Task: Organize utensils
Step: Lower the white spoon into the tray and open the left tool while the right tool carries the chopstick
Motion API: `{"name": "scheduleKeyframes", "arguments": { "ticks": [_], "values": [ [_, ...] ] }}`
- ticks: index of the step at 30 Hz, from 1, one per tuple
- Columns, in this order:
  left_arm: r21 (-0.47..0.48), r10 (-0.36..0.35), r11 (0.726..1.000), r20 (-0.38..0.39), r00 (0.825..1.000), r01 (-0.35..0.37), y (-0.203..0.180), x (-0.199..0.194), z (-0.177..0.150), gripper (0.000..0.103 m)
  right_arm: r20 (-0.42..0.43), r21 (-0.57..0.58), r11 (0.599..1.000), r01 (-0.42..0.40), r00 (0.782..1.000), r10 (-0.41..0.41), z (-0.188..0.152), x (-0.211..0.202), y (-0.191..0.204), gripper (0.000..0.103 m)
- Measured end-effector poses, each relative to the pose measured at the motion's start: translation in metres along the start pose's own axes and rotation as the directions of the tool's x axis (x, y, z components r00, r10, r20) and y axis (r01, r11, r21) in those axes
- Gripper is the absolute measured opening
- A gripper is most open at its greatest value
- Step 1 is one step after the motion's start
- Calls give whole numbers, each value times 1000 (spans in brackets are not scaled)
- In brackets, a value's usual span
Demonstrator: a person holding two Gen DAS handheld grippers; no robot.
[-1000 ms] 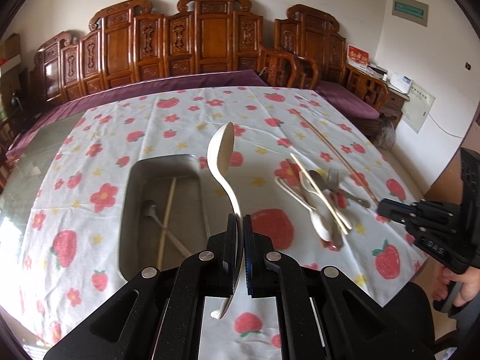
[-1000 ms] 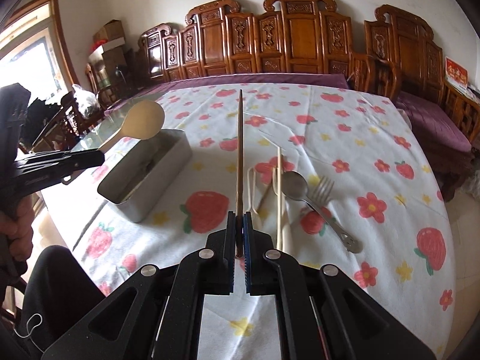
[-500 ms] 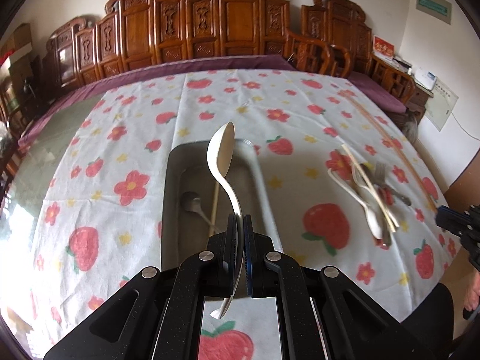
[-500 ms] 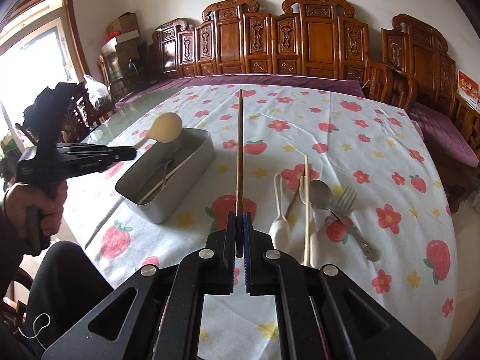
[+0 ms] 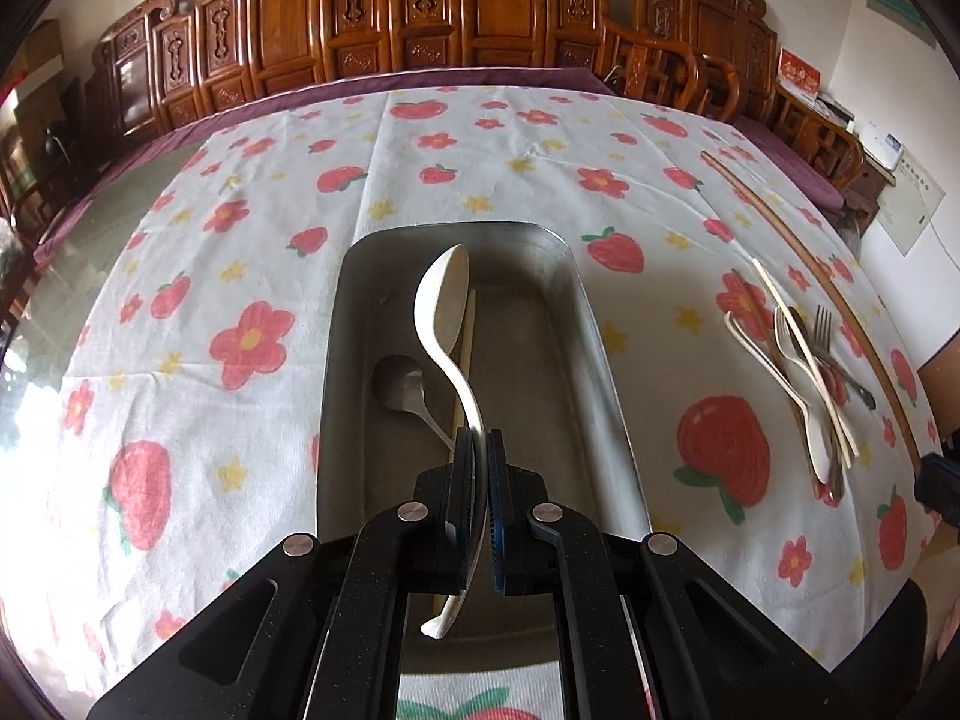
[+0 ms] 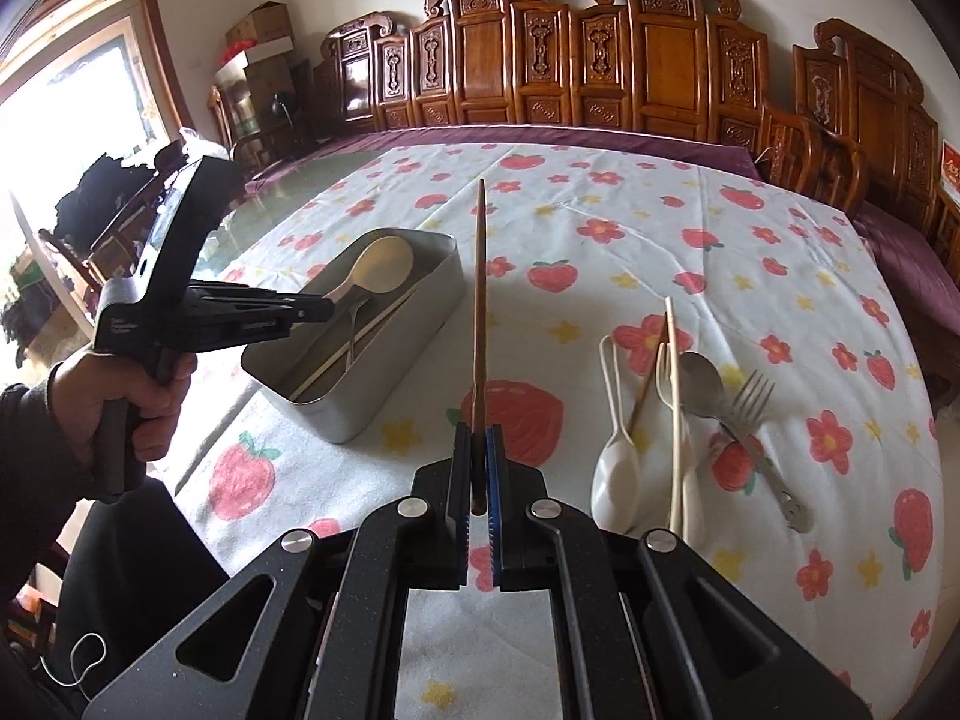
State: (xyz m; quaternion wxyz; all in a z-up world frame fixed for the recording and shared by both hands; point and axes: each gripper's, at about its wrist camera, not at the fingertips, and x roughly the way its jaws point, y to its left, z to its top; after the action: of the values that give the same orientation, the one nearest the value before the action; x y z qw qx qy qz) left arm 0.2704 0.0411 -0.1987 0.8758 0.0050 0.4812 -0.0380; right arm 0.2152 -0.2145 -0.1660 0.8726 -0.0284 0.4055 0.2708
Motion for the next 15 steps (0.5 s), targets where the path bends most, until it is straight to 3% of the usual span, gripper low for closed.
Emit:
{"name": "scheduleKeyframes", "arguments": {
  "ticks": [2,4,7,15],
  "values": [
    [-2,0,1000,-8,1000,0,0,3,1,5,-6,-2,1000,-3,1000,3,1,3,3,6],
    [-4,6,1000,-11,1000,-6,1,5,3,14,-11,-7,1000,-4,1000,4,2,5,6,6],
    [-4,3,1000,1,1000,-3,3,1,3,19,-16,-15,1000,-7,1000,7,4,7,12,6],
    [-9,-1,1000,50,999,1,17,-30,-2,24,-27,-35,999,-17,1000,16,8,13,35,6]
  ]
}}
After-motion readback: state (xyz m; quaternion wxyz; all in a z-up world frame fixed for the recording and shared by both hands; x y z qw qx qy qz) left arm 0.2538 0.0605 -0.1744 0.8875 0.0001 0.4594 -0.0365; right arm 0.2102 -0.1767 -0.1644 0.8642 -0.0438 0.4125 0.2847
